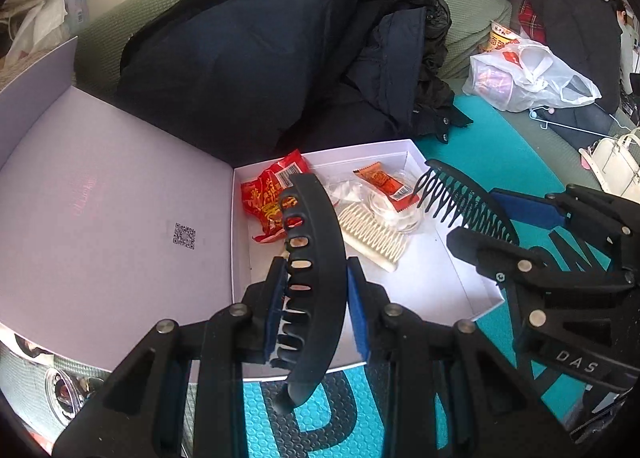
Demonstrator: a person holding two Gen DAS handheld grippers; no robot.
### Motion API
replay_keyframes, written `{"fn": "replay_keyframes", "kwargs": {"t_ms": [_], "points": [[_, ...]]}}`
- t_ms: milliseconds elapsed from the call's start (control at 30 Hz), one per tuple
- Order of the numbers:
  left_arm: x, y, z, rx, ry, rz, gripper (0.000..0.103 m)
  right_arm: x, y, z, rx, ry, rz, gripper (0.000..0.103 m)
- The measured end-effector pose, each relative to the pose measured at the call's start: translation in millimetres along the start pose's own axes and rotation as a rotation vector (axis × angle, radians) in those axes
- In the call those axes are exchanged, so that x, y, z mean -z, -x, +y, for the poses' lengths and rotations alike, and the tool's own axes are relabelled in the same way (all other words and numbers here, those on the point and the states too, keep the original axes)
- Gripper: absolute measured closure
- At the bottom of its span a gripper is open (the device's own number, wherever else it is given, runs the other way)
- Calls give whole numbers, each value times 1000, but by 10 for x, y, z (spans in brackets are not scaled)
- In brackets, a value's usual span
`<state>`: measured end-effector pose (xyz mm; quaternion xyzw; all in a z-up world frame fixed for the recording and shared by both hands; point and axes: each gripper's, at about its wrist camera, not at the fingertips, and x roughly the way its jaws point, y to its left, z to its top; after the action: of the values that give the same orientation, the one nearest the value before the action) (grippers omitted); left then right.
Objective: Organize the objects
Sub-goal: 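Carry the claw clip with the left tool while the right tool carries the comb over the box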
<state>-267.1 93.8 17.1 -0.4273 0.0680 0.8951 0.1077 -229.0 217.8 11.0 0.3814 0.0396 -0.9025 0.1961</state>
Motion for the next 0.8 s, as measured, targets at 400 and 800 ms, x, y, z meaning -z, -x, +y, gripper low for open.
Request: {"fn": "replay_keyframes", "kwargs": {"t_ms": [400, 800], "points": [[-295, -391, 254, -34, 5, -6, 75, -286, -380, -75, 12, -20, 3, 55], [-258, -753, 356, -19, 27, 41, 75, -211, -866, -198, -9, -90, 62, 55]]}}
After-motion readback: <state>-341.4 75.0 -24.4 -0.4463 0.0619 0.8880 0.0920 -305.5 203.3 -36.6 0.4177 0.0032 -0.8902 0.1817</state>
